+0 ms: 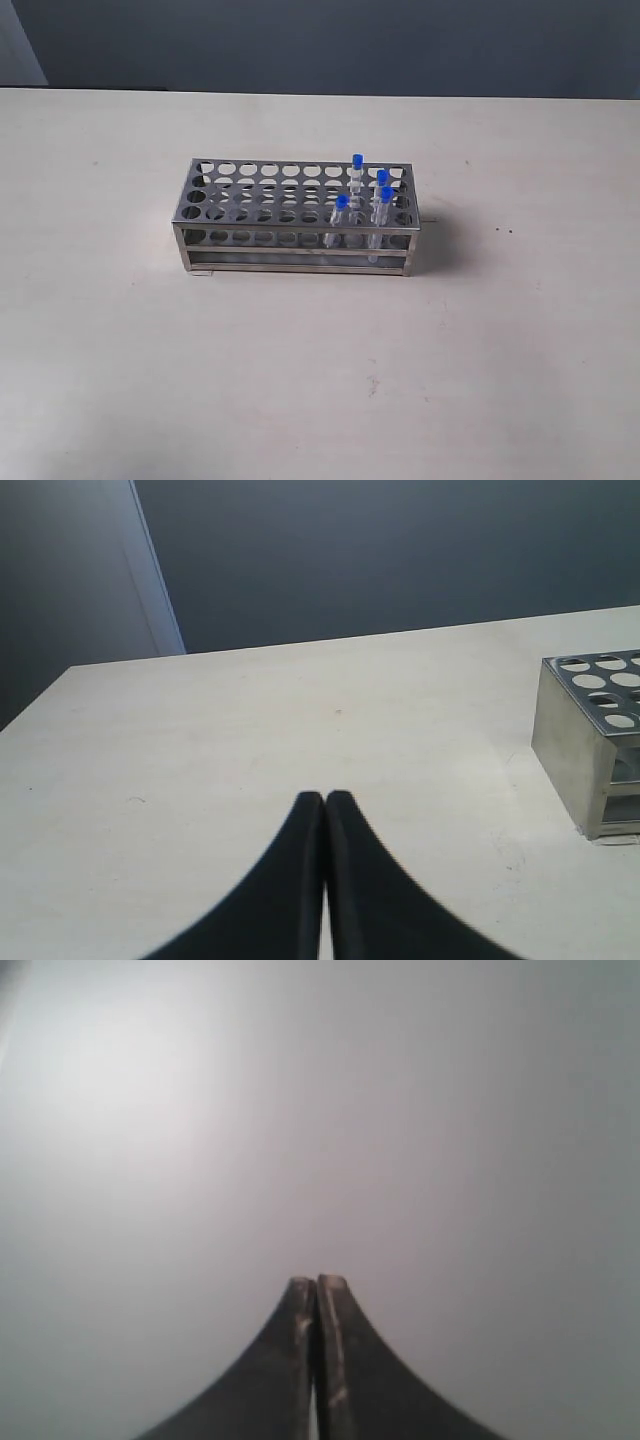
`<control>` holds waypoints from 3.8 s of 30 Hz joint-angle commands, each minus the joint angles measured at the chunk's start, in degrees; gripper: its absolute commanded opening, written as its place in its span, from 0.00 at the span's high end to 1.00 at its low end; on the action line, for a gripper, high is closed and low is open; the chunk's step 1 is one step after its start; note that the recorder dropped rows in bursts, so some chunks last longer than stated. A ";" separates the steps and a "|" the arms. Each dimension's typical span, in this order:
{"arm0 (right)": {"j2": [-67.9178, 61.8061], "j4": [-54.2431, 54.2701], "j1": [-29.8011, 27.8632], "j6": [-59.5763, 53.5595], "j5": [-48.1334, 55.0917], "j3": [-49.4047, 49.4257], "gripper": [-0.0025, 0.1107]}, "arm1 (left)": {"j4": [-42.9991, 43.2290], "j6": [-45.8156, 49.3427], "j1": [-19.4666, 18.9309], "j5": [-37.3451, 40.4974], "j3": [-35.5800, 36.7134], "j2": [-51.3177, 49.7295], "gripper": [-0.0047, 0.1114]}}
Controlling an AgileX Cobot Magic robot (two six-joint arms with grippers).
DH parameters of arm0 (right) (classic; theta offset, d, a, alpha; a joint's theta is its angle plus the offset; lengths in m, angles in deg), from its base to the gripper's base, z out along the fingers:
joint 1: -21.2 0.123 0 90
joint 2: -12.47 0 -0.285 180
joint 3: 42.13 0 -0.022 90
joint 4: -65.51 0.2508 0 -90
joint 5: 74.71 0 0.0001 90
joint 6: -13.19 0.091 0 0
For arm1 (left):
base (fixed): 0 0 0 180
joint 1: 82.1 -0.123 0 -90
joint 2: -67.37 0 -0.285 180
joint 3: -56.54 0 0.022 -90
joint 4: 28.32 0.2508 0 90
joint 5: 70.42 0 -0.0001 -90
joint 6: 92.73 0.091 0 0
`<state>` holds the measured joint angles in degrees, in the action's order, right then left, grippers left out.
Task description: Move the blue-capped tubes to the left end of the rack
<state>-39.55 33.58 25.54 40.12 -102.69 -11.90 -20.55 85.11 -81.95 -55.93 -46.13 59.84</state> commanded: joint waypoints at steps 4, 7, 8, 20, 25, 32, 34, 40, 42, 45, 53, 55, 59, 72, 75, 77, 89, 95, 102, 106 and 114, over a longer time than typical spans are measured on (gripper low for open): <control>-23.52 -24.64 -0.17 20.10 -16.17 -3.03 0.98 | -0.01 -0.20 0.39 -0.77 -0.11 -0.26 0.96; -31.09 -19.77 1.93 12.25 -20.28 5.17 0.98 | -0.01 -0.20 0.39 -0.77 -0.11 -0.26 0.96; -33.69 -15.82 3.09 7.31 -20.03 7.75 0.98 | -0.01 -0.20 0.39 -0.77 -0.11 -0.26 0.96; -54.78 -4.78 11.05 -12.43 -36.46 22.52 0.97 | -0.01 -0.20 0.39 -0.77 -0.11 -0.26 0.96; -57.09 -8.85 11.65 -14.75 -37.67 22.52 0.72 | -0.01 -0.20 0.39 -0.77 -0.11 -0.26 0.96; -59.51 -7.47 11.75 -15.82 -39.84 21.66 0.65 | -0.01 -0.20 0.39 -0.77 -0.11 -0.26 0.96; -61.65 -9.16 11.75 -15.82 -41.49 20.10 0.65 | -0.01 -0.20 0.39 -0.77 -0.11 -0.26 0.96; -66.86 -10.89 15.65 -15.21 -40.65 15.40 0.65 | -0.01 -0.20 0.39 -0.77 -0.11 -0.26 0.96; -68.00 -9.72 17.39 -15.21 -40.65 14.14 0.65 | -0.01 -0.20 0.39 -0.77 -0.11 -0.26 0.96; -68.34 -4.41 18.77 -15.84 -37.46 13.90 0.65 | -0.01 -0.20 0.39 -0.77 -0.11 -0.26 0.96; -68.34 -3.62 18.77 -16.73 -35.66 12.98 0.65 | -0.01 -0.20 0.39 -0.77 -0.11 -0.26 0.96; -68.34 -3.57 19.21 -16.83 -35.58 12.92 0.65 | -0.01 -0.20 0.39 -0.77 -0.11 -0.26 0.96; -68.34 -3.46 20.16 -17.09 -35.52 12.80 0.65 | -0.01 -0.20 0.39 -0.77 -0.11 -0.26 0.96; -69.99 -0.89 21.12 -16.90 -34.15 11.19 0.68 | -0.01 -0.20 0.39 -0.77 -0.11 -0.26 0.96; -69.99 -0.89 21.12 -16.79 -34.15 11.19 0.83 | -0.01 -0.20 0.39 -0.77 -0.11 -0.26 0.96; -69.99 -0.89 21.12 -16.79 -34.25 11.19 0.96 | -0.01 -0.20 0.39 -0.77 -0.11 -0.26 0.96; -63.41 -0.99 21.12 -16.61 -33.85 11.19 0.98 | -0.01 -0.20 0.39 -0.77 -0.11 -0.26 0.96; -55.61 -0.99 21.12 -16.61 -30.14 11.19 0.98 | -0.01 -0.20 0.39 -0.77 -0.11 -0.26 0.96; -51.84 -2.90 24.00 -11.02 -20.01 1.16 0.98 | -0.01 -0.20 0.39 -0.77 -0.11 -0.26 0.96; -54.35 -8.02 28.45 -6.24 -12.43 -9.26 0.98 | -0.01 -0.20 0.39 -0.77 -0.11 -0.26 0.96; -65.28 -8.52 35.62 -1.01 -11.56 -24.19 0.98 | -0.01 -0.20 0.39 -0.77 -0.11 -0.26 0.96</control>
<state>-101.20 25.70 59.42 37.42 -115.21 -32.47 -20.55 85.11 -81.95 -55.93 -46.13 59.84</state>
